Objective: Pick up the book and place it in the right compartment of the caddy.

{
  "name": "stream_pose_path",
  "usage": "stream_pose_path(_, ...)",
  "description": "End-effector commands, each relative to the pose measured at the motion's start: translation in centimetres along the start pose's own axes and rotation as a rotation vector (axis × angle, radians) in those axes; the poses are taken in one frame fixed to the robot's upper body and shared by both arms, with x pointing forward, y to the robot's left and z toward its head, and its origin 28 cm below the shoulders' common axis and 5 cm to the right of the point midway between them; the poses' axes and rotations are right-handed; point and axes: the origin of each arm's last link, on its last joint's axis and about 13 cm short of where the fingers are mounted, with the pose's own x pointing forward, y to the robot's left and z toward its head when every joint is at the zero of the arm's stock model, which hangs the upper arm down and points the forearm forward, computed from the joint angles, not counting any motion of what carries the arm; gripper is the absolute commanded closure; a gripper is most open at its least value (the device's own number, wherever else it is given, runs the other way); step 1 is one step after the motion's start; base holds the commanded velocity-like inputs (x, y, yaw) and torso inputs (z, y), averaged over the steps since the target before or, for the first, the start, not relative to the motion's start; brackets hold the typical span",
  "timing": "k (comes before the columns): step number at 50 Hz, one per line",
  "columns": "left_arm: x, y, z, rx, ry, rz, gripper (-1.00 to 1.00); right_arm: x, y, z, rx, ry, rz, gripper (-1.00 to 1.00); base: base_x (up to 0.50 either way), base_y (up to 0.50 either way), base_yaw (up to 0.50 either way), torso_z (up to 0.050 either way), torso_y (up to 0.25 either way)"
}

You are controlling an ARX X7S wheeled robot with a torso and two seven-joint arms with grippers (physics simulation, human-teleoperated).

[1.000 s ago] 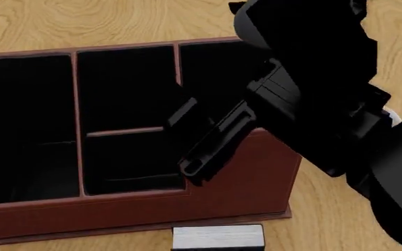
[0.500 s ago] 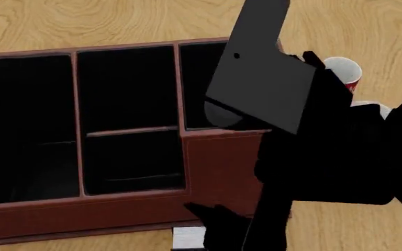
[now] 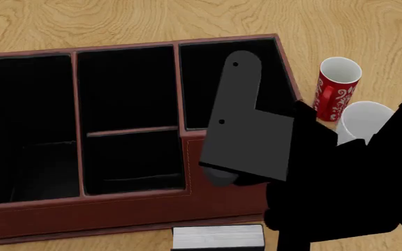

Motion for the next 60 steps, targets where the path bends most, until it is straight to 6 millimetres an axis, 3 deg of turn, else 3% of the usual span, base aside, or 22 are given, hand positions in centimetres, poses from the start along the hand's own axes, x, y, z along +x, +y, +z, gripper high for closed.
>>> stream_pose_path(1, 0.0, 0.0, 0.2, -0.001, -0.006, 0.005, -1.0, 1.3, -0.1, -0.3, -0.031, 0.035, 0.046, -1.0, 0.0, 0.0, 0.0, 0.0, 0.0)
stream_pose_path(30, 0.0, 0.1, 0.1, 0.004, -0.004, 0.009, -1.0, 4.4, -1.2, -0.9, -0.138, 0.105, 0.041, -1.0, 0.0, 0.0, 0.0, 0.0, 0.0)
stream_pose_path(60, -0.3, 0.3, 0.0, 0.008, 0.004, 0.018, -1.0, 7.1, -0.3, -2.5, -0.237, 0.169, 0.026, -1.0, 0.0, 0.0, 0.0, 0.0, 0.0)
